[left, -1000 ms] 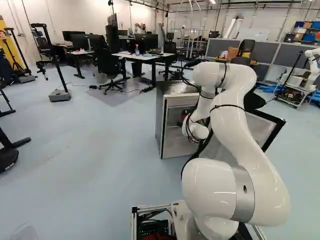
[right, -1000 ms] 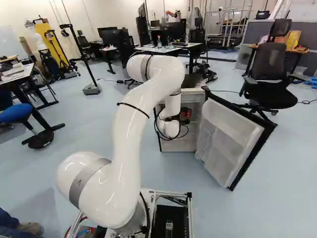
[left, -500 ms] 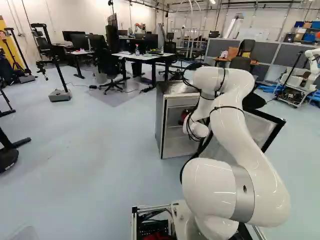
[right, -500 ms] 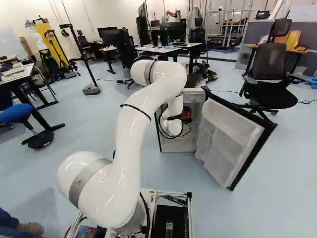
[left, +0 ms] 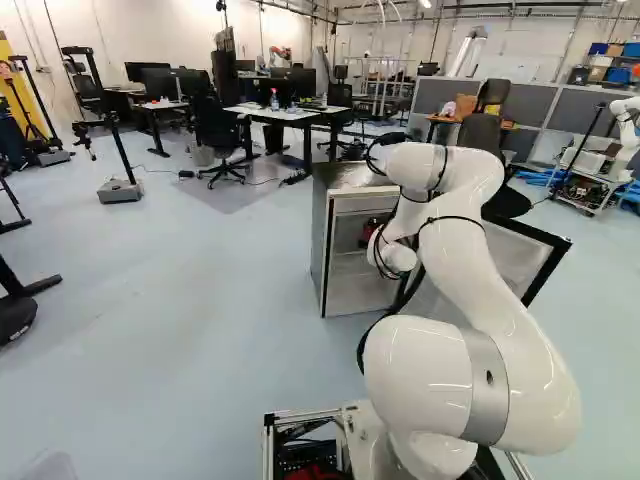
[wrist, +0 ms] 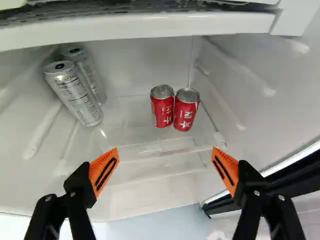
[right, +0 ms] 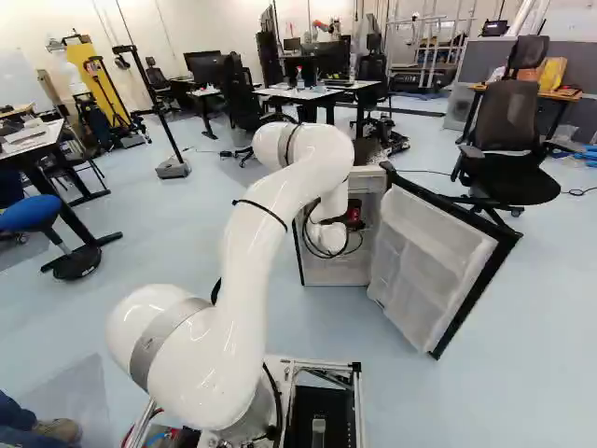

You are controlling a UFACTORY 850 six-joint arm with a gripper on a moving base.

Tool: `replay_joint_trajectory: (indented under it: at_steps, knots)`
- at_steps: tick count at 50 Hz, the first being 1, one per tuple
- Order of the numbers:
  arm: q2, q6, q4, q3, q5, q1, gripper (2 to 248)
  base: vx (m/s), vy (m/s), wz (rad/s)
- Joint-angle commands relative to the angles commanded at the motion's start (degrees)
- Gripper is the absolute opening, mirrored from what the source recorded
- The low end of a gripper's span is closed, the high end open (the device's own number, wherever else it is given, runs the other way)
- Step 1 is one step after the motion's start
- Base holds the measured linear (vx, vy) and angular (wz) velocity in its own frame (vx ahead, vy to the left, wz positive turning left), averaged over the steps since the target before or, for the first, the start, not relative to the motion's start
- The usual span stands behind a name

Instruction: Grab a drink from the fridge

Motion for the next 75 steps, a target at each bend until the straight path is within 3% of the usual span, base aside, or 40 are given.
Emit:
replay_joint_trajectory:
  at_steps: [26,58,75]
  knots:
    - [-4.03,0.00,0.00,-7.23,-3.82,-0.26,247,0.000,0.000,0.000]
    - [-8.41,0.00,0.00,-15.00,-3.82,-0.85,247,0.000,0.000,0.000]
    - [-8.71,0.00,0.00,-15.52,-3.82,-0.79,247,0.000,0.000,0.000]
